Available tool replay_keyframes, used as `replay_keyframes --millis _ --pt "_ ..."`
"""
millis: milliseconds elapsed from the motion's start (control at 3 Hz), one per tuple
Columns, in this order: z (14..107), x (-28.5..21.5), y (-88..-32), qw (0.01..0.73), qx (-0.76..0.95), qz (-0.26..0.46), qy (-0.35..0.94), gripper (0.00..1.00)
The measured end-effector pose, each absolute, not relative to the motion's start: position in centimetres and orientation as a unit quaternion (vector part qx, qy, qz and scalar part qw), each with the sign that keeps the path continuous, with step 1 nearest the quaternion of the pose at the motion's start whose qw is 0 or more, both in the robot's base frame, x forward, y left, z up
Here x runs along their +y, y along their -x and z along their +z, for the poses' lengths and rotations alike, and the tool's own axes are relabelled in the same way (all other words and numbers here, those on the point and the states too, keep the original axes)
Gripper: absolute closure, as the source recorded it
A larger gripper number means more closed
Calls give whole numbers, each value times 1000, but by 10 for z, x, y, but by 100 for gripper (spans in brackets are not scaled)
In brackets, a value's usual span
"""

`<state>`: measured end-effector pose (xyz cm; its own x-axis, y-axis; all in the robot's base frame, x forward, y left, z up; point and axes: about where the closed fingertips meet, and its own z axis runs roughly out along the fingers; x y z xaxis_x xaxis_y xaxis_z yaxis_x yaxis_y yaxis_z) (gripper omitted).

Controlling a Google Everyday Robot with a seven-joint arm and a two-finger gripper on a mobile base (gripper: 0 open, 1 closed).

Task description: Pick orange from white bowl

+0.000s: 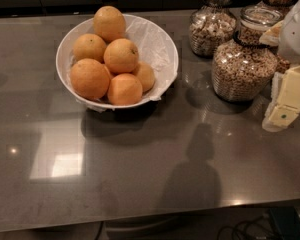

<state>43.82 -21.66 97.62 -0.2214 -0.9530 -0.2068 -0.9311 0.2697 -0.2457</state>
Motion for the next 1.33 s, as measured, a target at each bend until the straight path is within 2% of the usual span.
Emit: replay_keyframes --millis 333,1000,1333 --pt "976 -216 -438 159 781 -34 603 0" --pt "976 -155 -459 197 733 -34 650 0" --pt "976 -155 -459 197 733 -34 650 0"
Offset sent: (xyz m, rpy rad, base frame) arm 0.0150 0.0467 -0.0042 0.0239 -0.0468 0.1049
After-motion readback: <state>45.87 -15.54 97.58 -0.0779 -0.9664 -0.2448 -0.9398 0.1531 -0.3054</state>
